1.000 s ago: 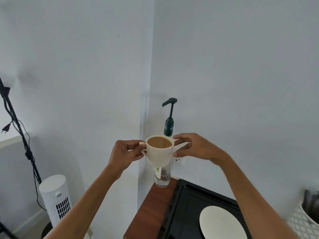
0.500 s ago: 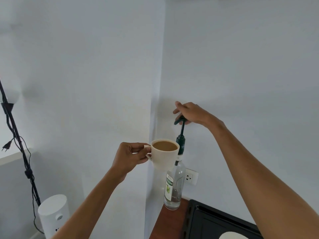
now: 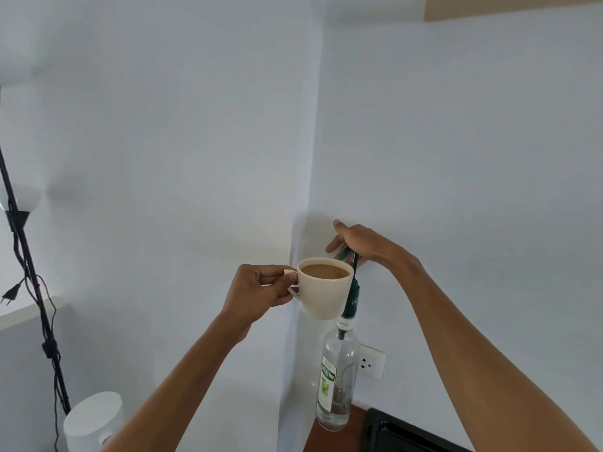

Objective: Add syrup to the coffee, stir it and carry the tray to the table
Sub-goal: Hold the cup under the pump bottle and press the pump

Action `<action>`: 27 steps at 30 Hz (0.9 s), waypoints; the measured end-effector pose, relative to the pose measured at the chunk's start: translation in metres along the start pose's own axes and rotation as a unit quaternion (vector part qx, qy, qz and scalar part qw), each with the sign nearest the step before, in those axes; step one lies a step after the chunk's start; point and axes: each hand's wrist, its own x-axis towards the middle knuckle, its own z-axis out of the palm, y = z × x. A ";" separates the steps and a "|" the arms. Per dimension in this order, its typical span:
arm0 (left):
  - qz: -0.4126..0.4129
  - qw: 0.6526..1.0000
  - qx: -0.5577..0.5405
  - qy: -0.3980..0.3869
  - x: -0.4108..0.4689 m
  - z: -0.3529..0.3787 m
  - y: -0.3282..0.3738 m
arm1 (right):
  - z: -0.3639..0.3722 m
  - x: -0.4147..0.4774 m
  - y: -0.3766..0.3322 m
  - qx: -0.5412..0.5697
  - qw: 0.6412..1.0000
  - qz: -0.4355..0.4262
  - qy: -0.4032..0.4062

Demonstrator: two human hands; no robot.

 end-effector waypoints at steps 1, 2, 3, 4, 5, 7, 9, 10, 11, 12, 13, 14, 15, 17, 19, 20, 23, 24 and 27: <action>0.000 1.000 -0.001 0.000 0.001 0.000 0.001 | 0.000 0.001 0.001 0.005 1.000 0.001 -0.002; 0.002 1.000 -0.002 0.000 0.002 0.000 0.001 | 0.000 0.001 0.002 0.010 1.000 0.003 -0.005; 0.004 1.000 -0.001 -0.002 0.003 0.000 0.002 | 0.000 0.002 0.003 0.012 1.000 0.006 -0.005; 0.006 1.000 0.000 -0.003 0.004 0.000 0.003 | 0.000 0.003 0.003 0.012 1.000 0.008 -0.003; 0.008 1.000 0.000 -0.003 0.005 0.000 0.004 | 0.001 0.004 0.004 0.011 1.000 0.009 0.000; 0.008 1.000 0.000 -0.001 0.007 0.000 0.005 | 0.002 0.006 0.004 0.013 1.000 0.008 0.005; 0.009 1.000 0.000 0.001 0.008 0.000 0.004 | 0.002 0.008 0.006 0.020 1.000 0.008 0.008; 0.009 1.000 -0.001 0.003 0.008 0.001 0.003 | 0.002 0.008 0.007 0.024 1.000 0.008 0.009; 0.009 1.000 -0.003 0.005 0.008 0.001 0.003 | 0.002 0.009 0.009 0.027 1.000 0.008 0.010; 0.009 1.000 -0.005 0.007 0.008 0.002 0.002 | 0.002 0.009 0.010 0.028 1.000 0.006 0.011; 0.009 1.000 -0.007 0.008 0.009 0.003 0.002 | 0.002 0.010 0.011 0.029 1.000 0.003 0.013; 0.008 1.000 -0.009 0.008 0.009 0.004 0.002 | 0.002 0.011 0.012 0.028 0.999 0.000 0.015; 0.008 1.000 -0.011 0.009 0.010 0.004 0.002 | 0.003 0.013 0.012 0.028 0.999 -0.002 0.017; 0.007 1.000 -0.015 0.009 0.011 0.005 0.002 | 0.003 0.014 0.014 0.028 0.999 -0.004 0.021; 0.007 1.000 -0.015 0.007 0.011 0.006 0.002 | 0.003 0.015 0.015 0.033 0.999 -0.004 0.024; 0.007 1.000 -0.013 0.006 0.011 0.006 0.002 | 0.003 0.015 0.016 0.033 0.999 -0.006 0.025; 0.006 1.000 -0.005 0.005 0.012 0.004 0.000 | 0.003 0.015 0.016 0.024 0.999 -0.013 0.026; 0.005 1.000 -0.005 0.006 0.012 0.004 -0.001 | 0.003 0.015 0.016 0.023 0.999 -0.014 0.027; 0.002 1.000 -0.012 0.009 0.013 0.004 -0.002 | 0.005 0.017 0.016 0.019 0.999 -0.014 0.032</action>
